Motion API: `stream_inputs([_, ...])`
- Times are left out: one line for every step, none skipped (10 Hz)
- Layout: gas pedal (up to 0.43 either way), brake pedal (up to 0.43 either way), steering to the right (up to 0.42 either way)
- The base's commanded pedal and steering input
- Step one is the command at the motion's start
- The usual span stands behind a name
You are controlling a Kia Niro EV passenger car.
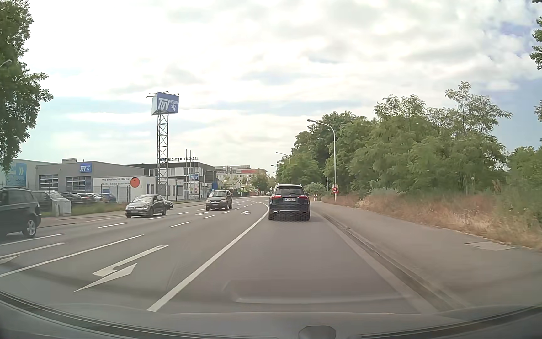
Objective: Follow the waypoints while adhering to traffic rules and regulations
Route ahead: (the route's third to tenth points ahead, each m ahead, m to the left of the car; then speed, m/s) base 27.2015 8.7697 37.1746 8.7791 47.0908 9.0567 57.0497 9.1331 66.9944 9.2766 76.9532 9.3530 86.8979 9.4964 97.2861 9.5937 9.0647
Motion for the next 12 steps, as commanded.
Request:
stream_inputs([0.087, 0.024, 0.005])
stream_inputs([0.079, 0.018, 0.005])
stream_inputs([0.079, 0.018, 0.005])
stream_inputs([0.079, 0.024, 0.005])
stream_inputs([0.067, 0.018, 0.005])
stream_inputs([0.059, 0.018, 0.005])
stream_inputs([0.059, 0.024, 0.005])
stream_inputs([0.059, 0.024, 0.005])
stream_inputs([0.059, 0.018, 0.005])
stream_inputs([0.059, 0.018, 0.005])
stream_inputs([0.059, 0.024, 0.005])
stream_inputs([0.059, 0.018, 0.004])
